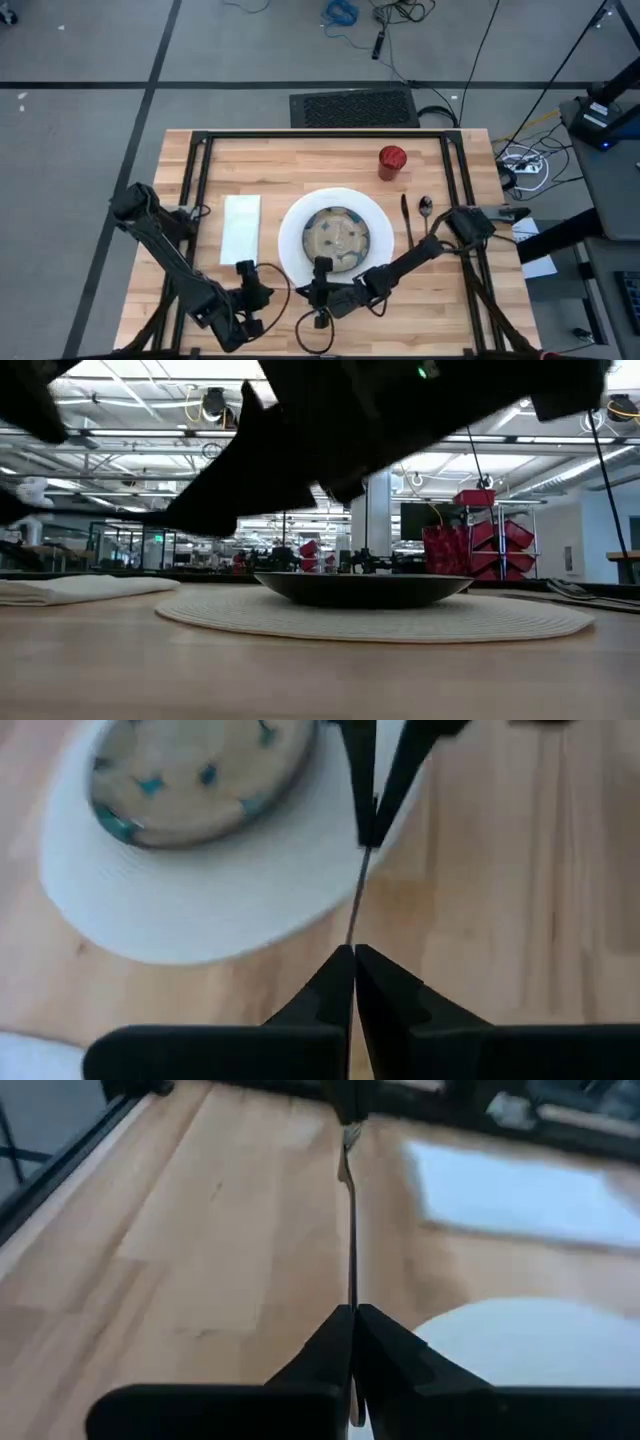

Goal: Set table place
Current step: Put the black fork on the white napkin

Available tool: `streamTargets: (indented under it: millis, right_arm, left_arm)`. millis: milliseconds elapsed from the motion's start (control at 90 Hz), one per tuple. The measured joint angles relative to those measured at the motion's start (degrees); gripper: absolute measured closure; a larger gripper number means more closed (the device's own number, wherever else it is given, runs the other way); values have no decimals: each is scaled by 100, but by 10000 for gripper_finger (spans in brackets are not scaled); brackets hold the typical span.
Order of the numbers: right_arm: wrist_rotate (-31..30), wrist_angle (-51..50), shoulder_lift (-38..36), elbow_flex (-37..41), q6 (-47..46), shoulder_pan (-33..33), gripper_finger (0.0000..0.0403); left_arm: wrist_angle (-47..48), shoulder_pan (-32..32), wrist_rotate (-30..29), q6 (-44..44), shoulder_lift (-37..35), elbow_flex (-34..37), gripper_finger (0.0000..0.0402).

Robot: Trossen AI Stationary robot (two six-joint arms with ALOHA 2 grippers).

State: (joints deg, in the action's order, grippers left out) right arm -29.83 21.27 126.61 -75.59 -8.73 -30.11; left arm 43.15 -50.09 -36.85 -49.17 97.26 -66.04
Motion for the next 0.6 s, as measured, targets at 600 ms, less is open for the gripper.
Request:
streamTargets:
  millis: [600]
  right_arm:
    - [18, -583, 157, -2, -1078, -236, 403]
  left_arm:
    - [-1138, -41, 824, 606, 905, 0, 401]
